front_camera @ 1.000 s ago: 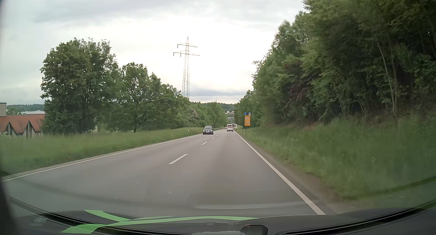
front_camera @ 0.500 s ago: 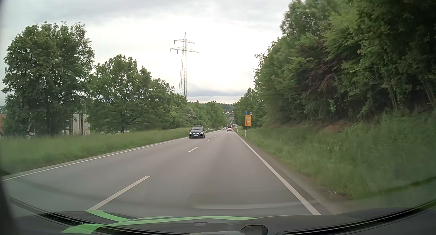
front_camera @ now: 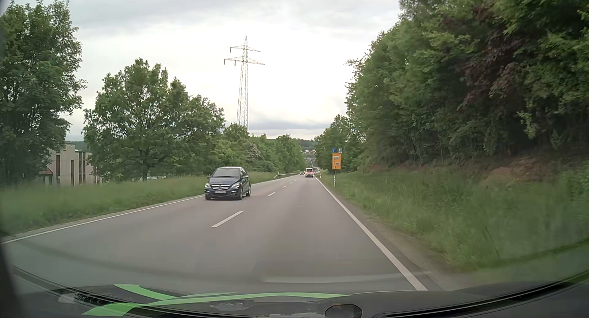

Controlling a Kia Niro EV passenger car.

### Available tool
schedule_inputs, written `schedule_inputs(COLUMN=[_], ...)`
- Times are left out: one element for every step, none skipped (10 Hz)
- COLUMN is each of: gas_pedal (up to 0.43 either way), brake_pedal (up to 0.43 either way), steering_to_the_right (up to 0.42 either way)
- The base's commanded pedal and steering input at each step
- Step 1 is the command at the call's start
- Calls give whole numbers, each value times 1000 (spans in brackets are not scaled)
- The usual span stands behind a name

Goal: Follow the waypoints while adhering to traffic rules and regulations

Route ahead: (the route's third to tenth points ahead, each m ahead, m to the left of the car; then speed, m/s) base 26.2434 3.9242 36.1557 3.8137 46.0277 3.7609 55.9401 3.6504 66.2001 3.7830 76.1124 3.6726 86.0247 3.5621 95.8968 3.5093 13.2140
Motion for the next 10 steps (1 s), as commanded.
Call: schedule_inputs(gas_pedal=[0, 0, 0, 28, 28, 28, 28, 28, 28, 28], brake_pedal=[0, 0, 0, 0, 0, 0, 0, 0, 0, 0], steering_to_the_right=[0, 0, 1, 1, 1, 1, 1, 0, 0, -4])
